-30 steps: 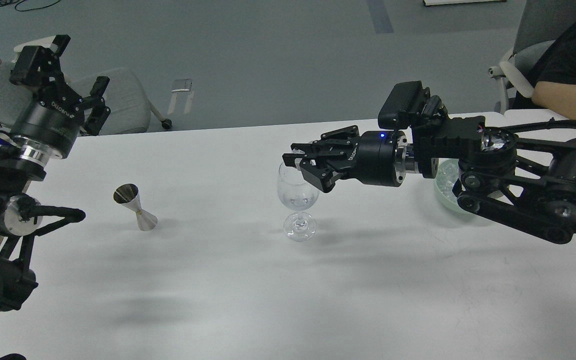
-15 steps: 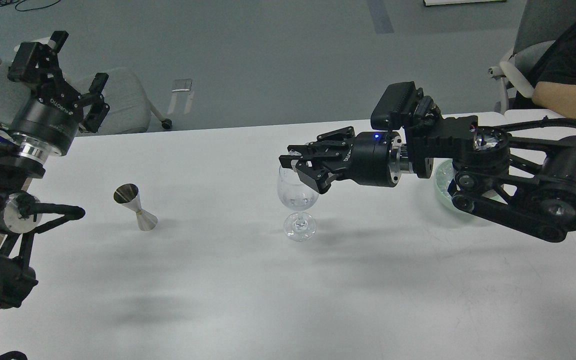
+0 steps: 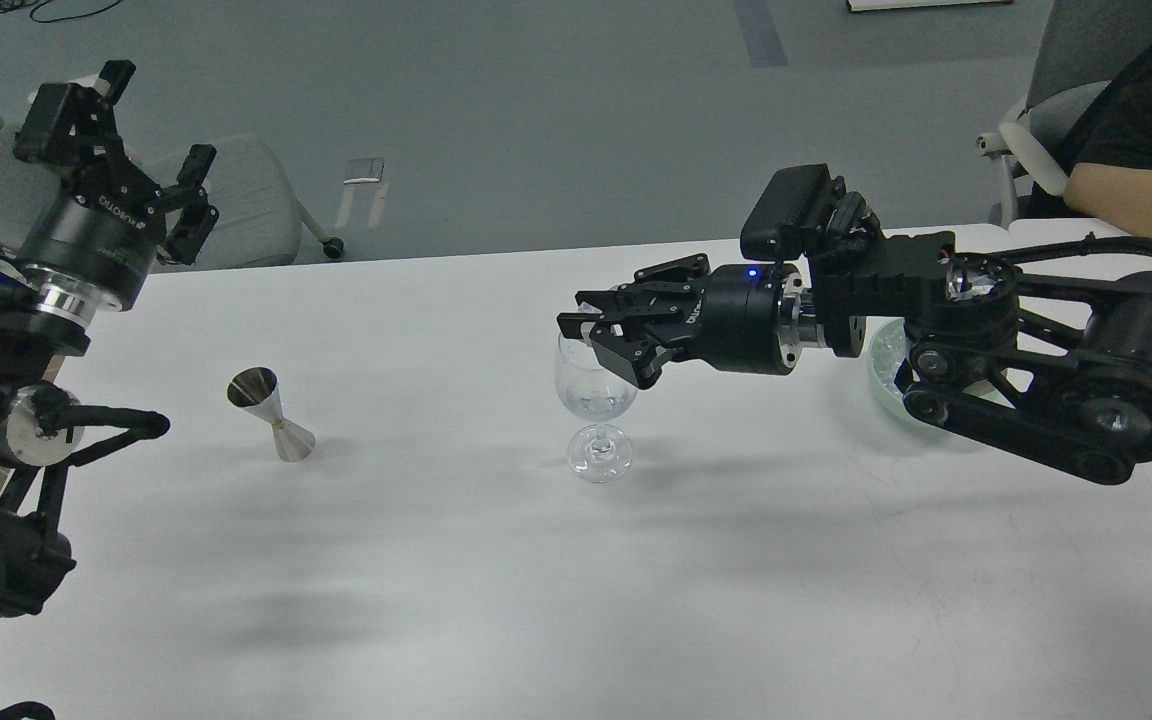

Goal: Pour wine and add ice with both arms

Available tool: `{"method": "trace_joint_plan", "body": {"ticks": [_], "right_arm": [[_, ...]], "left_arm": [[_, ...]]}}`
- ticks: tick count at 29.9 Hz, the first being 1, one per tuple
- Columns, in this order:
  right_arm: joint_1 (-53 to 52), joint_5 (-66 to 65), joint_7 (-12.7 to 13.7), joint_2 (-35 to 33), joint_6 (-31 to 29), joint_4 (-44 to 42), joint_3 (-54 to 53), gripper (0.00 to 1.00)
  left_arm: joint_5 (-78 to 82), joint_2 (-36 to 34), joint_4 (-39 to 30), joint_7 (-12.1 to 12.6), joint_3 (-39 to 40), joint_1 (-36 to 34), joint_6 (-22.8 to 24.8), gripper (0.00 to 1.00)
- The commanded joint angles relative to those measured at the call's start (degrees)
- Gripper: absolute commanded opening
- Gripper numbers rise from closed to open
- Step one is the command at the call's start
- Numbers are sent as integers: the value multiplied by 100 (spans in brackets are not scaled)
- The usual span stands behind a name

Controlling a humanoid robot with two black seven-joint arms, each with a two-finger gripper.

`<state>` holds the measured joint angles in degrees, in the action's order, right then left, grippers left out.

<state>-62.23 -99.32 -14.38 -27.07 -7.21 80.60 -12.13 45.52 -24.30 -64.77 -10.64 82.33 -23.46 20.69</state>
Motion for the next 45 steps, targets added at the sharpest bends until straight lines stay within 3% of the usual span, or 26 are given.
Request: {"method": "trace_joint_plan", "body": {"ticks": [1,8,10,11,13,19,29,32,35,39,42,45], "right_arm": [[0,0,5,-8,0,-1,-9,41],[0,17,32,-26,18,-1,-9,54],[0,70,84,-26,114,-9,-70,70],[9,96,84,-26,202,-35,-148,87],[17,219,84,-9,369,-149,-289,96],[-176,1555,84,167,624,-1124,-755,99],[-158,3399,67,1186,624,-3584,-2179,99],[-123,3806,67,1257,624,-3797,-2232,99],[-62,4893,-30,1511,580,-4245,-2478,100],[307,6230,-381,1565,440,-4377,-2803,100],[527,6661,-758,1556,2,-4412,-2926,100],[641,6723,-847,1565,-377,-4465,-3119,100]], "left_arm": [[0,-4,0,1,-6,-9,5,98],[0,-4,0,1,-6,-9,5,98],[-8,-4,0,1,-6,-9,5,98],[-8,-4,0,1,2,-9,5,98],[-8,-4,0,1,-6,-9,5,98],[-26,-4,9,18,-6,8,14,98],[-70,22,96,88,-15,-97,-285,98],[-44,22,97,150,-42,-176,-285,98],[-52,40,184,203,-112,-369,-303,98],[-61,136,763,220,-173,-641,-206,98],[-70,145,1281,212,-384,-861,248,98],[-79,285,1546,203,-384,-1002,731,98]]}}
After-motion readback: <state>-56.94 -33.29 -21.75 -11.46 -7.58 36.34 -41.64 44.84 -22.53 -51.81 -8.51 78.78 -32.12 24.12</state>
